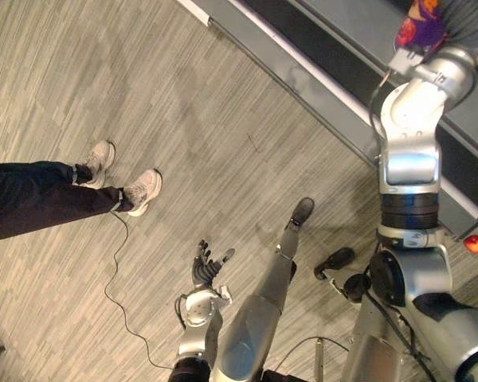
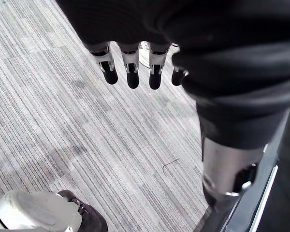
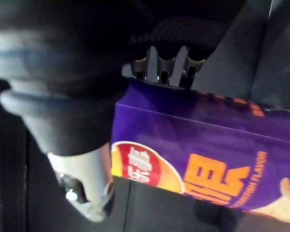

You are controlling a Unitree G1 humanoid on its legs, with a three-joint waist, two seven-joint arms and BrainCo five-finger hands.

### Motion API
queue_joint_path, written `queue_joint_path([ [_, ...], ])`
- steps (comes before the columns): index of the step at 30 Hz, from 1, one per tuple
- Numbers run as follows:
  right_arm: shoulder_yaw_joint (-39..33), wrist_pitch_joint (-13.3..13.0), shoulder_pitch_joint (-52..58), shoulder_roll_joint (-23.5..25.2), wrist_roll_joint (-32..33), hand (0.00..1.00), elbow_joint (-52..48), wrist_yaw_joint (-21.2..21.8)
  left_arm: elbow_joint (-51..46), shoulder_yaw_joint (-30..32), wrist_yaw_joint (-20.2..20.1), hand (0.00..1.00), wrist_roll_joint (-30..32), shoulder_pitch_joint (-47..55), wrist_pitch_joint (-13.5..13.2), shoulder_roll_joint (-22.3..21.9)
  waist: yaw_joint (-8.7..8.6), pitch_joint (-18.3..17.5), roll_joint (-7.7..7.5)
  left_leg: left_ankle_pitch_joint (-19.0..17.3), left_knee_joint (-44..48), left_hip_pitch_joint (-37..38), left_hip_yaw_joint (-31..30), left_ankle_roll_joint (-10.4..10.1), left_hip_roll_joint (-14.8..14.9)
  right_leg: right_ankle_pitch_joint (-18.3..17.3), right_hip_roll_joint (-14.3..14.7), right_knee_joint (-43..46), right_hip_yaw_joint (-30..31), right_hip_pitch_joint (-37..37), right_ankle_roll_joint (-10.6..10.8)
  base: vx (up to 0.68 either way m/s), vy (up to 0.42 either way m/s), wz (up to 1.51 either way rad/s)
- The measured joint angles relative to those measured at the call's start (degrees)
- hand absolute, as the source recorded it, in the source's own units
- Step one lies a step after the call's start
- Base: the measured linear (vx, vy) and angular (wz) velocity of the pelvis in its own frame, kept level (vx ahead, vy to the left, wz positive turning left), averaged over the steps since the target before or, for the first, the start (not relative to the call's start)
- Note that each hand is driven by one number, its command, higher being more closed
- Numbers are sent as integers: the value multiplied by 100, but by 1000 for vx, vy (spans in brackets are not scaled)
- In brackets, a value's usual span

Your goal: Put the gum and the chips on the shelf.

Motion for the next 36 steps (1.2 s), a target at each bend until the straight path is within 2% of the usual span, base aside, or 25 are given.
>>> queue_joint_path([
  [16, 56, -13, 325, 155, 16, 0, 81, 74, 5, -14, -20, 0, 0, 43, 4, 2, -41, 0, -1, 10, 100, 98, 131, 13, 15, 1, 17, -25, 87, 115, -1, -40, -35, -4],
  [20, 343, -51, 554, 340, 13, 0, 137, 203, 26, -35, -23, 0, 1, 126, 11, 72, -137, -1, -3, 6, 83, 180, 182, 29, 103, 23, 119, -177, 92, 225, 27, -31, -25, -13],
  [27, 640, -62, 773, 343, 13, 0, 604, 547, 246, -80, -91, 0, 1, 150, 11, 131, -210, -12, -27, 26, -29, 510, 321, 19, 195, 57, 207, -319, 133, 519, 59, -5, -44, -8],
  [30, 744, -119, 862, 347, 19, 0, 814, 685, 362, -168, -166, 0, 1, 200, 12, 147, -325, -17, -36, 23, -29, 648, 362, 24, 212, 77, 228, -384, 140, 671, 92, 17, -35, -8],
  [36, 901, -187, 1126, 354, 356, 0, 1244, 774, 835, -218, -191, 0, 2, 193, 25, 147, -393, -52, -106, -85, 94, 907, 476, 71, 299, 134, 342, -523, 196, 993, 131, 1, -31, -12],
])
